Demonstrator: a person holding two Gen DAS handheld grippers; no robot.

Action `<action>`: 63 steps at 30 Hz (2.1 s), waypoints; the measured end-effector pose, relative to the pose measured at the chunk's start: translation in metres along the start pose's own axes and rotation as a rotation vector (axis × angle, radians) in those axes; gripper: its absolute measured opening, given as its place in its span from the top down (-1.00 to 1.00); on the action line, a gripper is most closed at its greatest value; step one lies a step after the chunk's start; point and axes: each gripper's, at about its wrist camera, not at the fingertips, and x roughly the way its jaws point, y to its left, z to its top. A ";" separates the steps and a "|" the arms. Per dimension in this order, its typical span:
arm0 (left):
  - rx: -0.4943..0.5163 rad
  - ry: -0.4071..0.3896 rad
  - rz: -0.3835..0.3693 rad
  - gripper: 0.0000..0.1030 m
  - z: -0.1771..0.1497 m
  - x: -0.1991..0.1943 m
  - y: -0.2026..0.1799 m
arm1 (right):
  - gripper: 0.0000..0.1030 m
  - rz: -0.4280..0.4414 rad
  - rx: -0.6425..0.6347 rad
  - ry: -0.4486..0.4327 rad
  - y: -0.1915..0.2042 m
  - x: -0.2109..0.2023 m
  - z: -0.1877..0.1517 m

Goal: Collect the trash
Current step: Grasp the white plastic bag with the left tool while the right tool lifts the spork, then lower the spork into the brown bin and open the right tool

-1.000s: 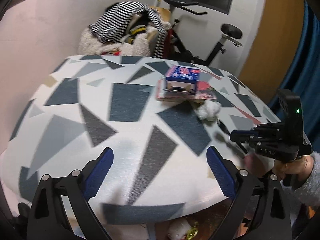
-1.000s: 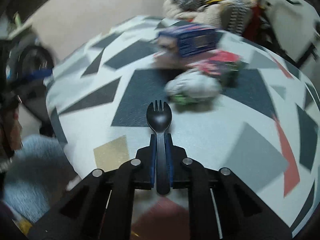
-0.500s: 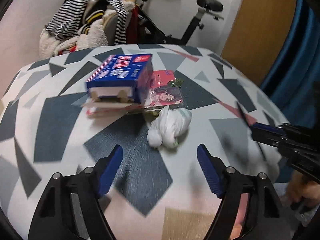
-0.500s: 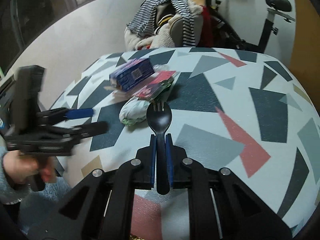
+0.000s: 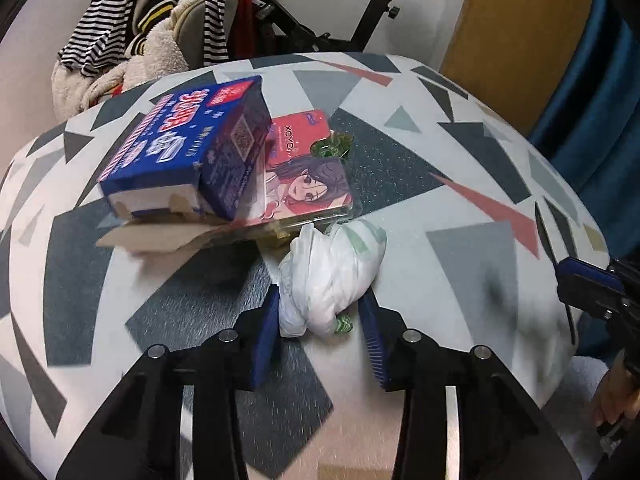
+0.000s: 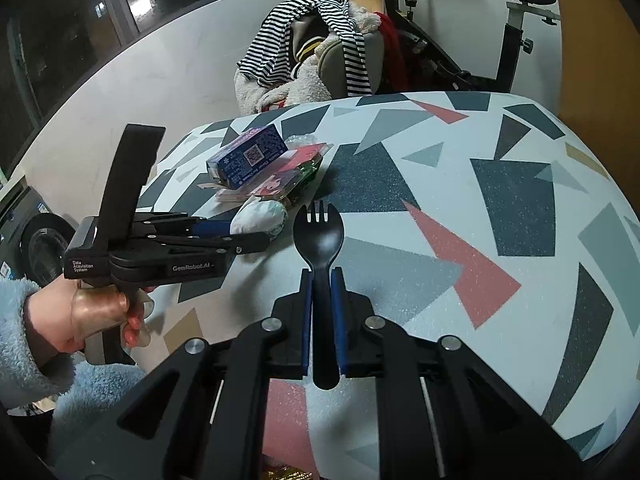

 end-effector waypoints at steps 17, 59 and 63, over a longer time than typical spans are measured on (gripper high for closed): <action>0.038 -0.135 -0.044 0.27 -0.134 -0.144 -0.029 | 0.74 0.046 -0.056 -0.002 0.038 -0.030 -0.029; -0.137 -0.204 0.016 0.27 -0.238 -0.202 -0.014 | 0.12 0.110 -0.286 0.316 0.121 0.026 -0.161; -0.088 -0.195 0.032 0.27 -0.238 -0.195 -0.021 | -0.40 0.082 -0.298 0.205 0.121 0.008 -0.153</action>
